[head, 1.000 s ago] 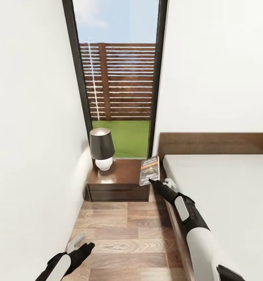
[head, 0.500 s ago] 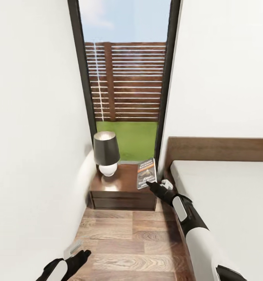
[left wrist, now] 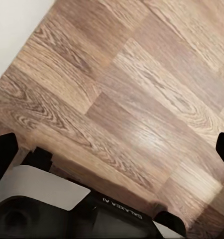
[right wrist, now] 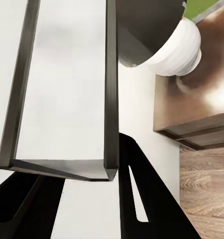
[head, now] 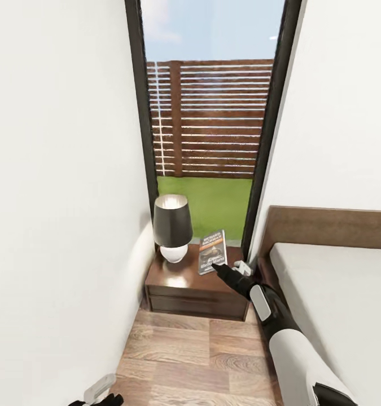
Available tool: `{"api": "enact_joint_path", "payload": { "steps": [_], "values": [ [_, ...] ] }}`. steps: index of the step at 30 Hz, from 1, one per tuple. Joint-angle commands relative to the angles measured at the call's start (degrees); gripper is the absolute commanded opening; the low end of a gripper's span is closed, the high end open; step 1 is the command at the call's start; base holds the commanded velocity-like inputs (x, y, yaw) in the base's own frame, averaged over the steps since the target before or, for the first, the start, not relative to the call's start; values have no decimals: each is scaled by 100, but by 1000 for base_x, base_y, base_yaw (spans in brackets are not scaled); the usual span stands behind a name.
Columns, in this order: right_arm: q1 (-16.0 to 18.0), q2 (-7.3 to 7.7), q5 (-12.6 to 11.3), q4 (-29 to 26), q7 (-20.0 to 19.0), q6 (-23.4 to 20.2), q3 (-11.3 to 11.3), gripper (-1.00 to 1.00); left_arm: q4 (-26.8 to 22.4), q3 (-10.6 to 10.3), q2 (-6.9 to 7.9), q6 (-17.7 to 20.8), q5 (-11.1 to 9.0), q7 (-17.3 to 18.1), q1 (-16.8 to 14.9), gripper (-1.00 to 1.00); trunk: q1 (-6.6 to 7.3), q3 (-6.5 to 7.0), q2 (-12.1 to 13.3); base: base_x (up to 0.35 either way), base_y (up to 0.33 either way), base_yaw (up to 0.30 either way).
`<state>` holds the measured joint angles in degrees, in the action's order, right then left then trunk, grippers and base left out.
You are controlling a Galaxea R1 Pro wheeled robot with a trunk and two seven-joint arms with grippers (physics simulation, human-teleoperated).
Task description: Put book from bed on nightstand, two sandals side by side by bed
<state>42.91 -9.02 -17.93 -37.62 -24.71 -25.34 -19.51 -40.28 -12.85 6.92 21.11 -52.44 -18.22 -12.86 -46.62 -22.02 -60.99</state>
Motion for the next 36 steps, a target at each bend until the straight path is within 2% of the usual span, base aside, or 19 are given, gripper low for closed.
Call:
{"api": "enact_joint_path", "payload": {
  "steps": [1,2,6,8,27,32,36],
  "values": [
    [7,-7,-83,33,-22,-57,-45,-100,8,-37,0,0,-14,-55,-4,100,-4,-6,-5,313,32,13],
    [8,-5,-98,175,56,-59,-57,-100,58,-33,-32,-1,282,-60,-4,100,-4,-5,-5,323,-61,-106],
    [7,-4,-114,246,306,-65,-65,-100,91,-27,-50,-1,513,-59,-5,100,-4,5,-5,326,-93,-144],
    [7,-7,-117,262,370,-64,-67,-100,97,-26,-53,-1,552,-58,-6,100,-4,8,-5,328,-118,-100],
    [7,-4,-151,416,427,-36,-78,-100,119,1,-51,-3,640,-51,-5,100,-4,14,-5,329,-107,-19],
    [7,4,-275,960,117,139,-74,-100,124,5,-52,-8,636,-56,-5,100,-4,14,-5,290,-14,-1],
    [10,21,-352,1520,-382,572,-75,-100,125,57,-22,39,573,-106,-2,100,-4,14,-5,93,-4,0]
  ]
}}
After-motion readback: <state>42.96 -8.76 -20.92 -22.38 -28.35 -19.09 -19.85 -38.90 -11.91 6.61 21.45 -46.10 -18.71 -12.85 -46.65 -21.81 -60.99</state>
